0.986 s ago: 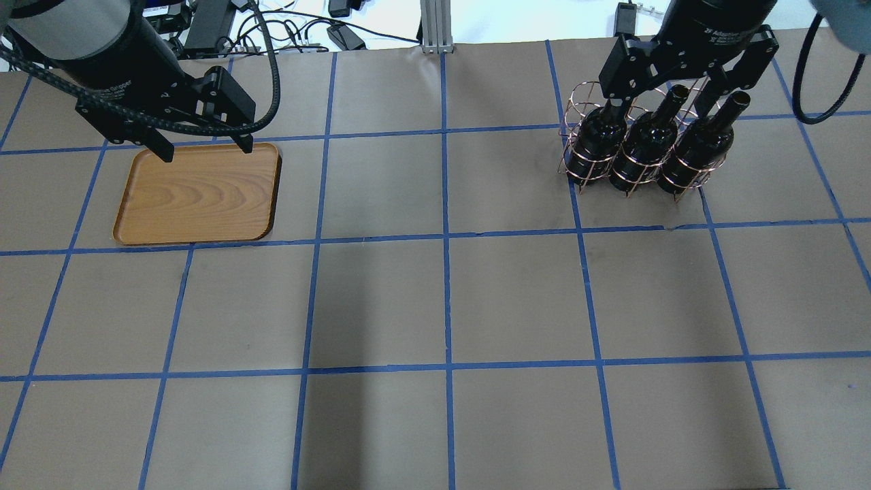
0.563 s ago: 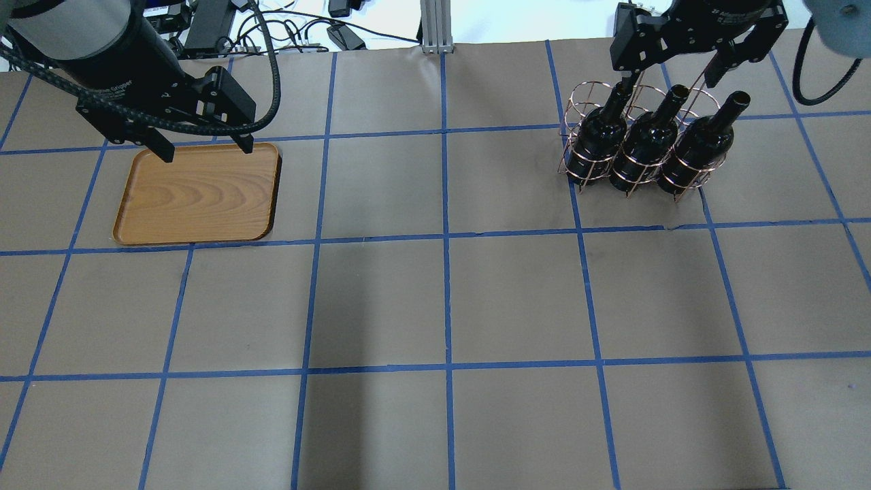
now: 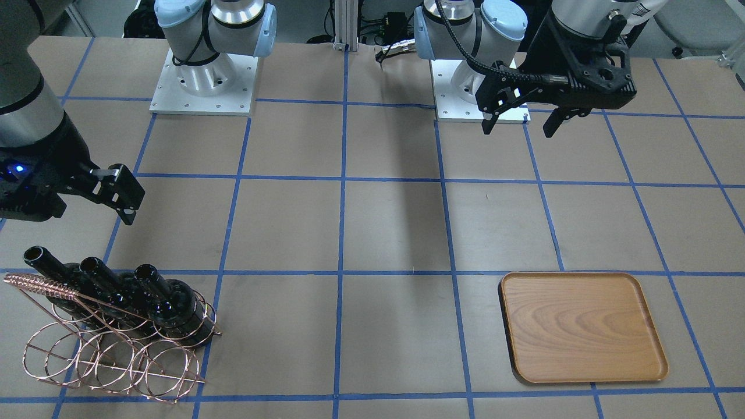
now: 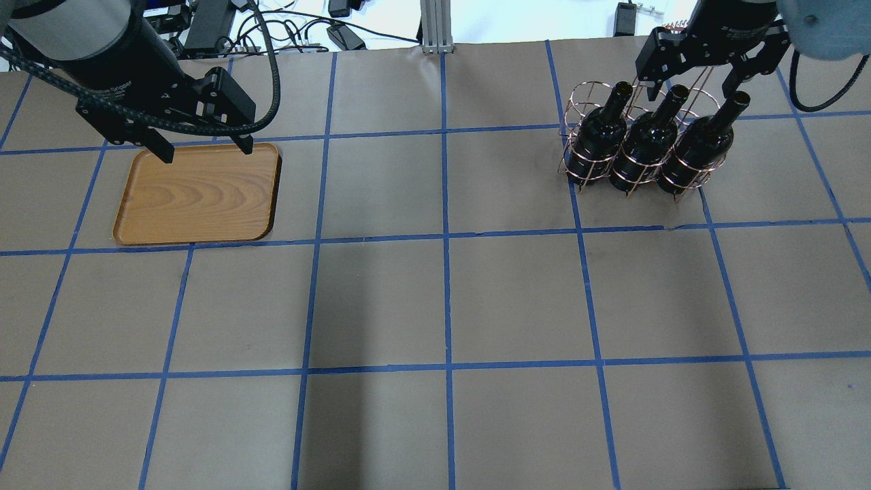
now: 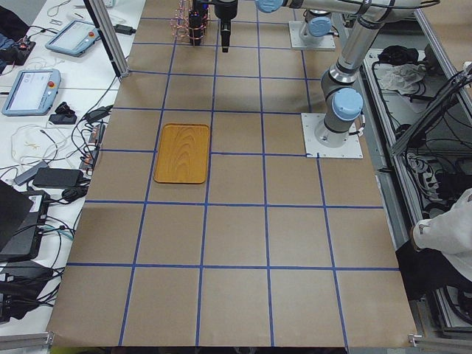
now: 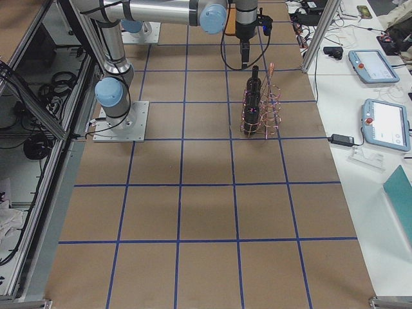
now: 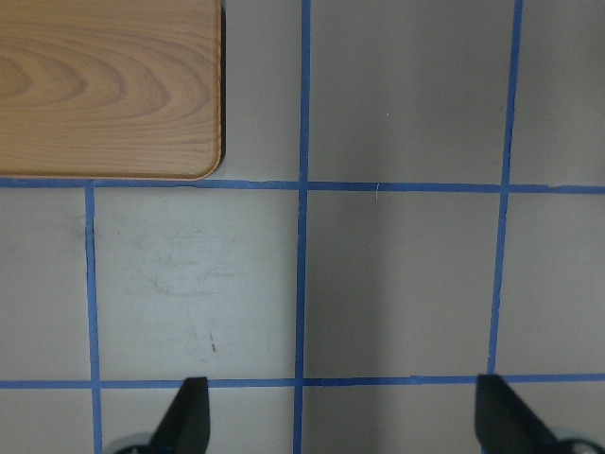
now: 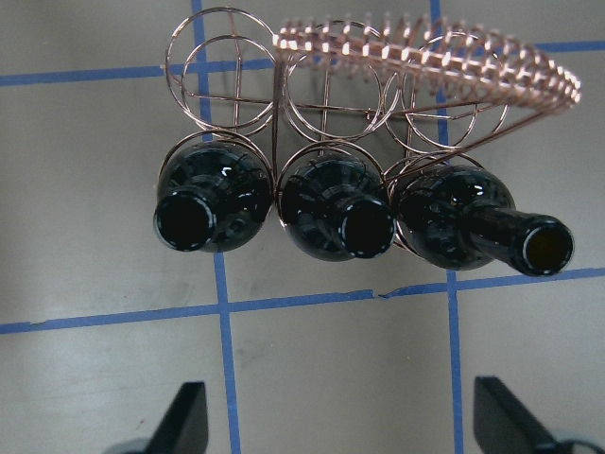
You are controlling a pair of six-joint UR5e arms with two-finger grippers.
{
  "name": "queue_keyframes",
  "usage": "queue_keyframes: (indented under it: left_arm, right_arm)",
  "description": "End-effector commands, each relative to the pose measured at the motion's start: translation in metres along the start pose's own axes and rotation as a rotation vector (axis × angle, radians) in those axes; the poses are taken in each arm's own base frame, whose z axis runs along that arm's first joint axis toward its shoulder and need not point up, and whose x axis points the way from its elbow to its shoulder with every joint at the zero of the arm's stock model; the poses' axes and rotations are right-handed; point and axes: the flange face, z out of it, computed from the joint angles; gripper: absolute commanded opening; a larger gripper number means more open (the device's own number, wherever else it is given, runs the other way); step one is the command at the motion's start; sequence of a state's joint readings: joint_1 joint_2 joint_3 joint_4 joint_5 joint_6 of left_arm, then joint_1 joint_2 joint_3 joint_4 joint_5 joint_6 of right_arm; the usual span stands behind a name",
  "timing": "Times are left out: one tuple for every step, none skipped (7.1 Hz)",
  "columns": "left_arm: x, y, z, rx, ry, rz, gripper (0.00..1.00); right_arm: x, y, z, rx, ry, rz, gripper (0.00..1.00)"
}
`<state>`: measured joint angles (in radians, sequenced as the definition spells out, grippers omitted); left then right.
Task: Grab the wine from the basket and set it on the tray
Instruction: 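Move the right gripper down over the bottles in the copper rack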
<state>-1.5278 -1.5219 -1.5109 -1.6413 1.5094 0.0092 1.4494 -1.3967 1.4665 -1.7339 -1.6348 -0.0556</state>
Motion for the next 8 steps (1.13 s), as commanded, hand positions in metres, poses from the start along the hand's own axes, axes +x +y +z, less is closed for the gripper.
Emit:
queue_keyframes:
  left_arm:
    - [0.000,0.000,0.000,0.000,0.000,0.002,1.00]
    - [0.000,0.000,0.001,-0.001,0.000,0.000,1.00]
    - [0.000,0.000,0.001,-0.001,0.000,0.001,1.00]
    - [0.000,0.000,0.000,0.000,0.000,0.002,1.00]
    - [0.000,0.000,0.000,0.000,-0.002,0.002,1.00]
    - [0.000,0.000,0.001,-0.001,-0.002,0.001,1.00]
    - [0.000,0.000,0.001,-0.001,-0.002,0.001,1.00]
    - [0.000,0.000,0.001,-0.001,-0.002,0.001,1.00]
  right_arm:
    - [0.004,-0.017,0.026,0.023,-0.003,-0.026,0.99]
    - [0.003,-0.020,0.035,0.008,-0.006,-0.023,0.99]
    - [0.003,-0.024,0.046,-0.007,-0.008,-0.023,0.99]
    - [0.003,-0.028,0.054,-0.013,-0.009,-0.025,0.99]
    - [0.003,-0.031,0.061,-0.014,-0.007,-0.028,0.99]
    - [0.006,-0.032,0.063,-0.015,-0.009,-0.030,0.97]
    - [0.008,-0.032,0.063,-0.015,-0.010,-0.029,0.97]
    - [0.010,-0.034,0.063,-0.006,-0.012,-0.025,0.96]
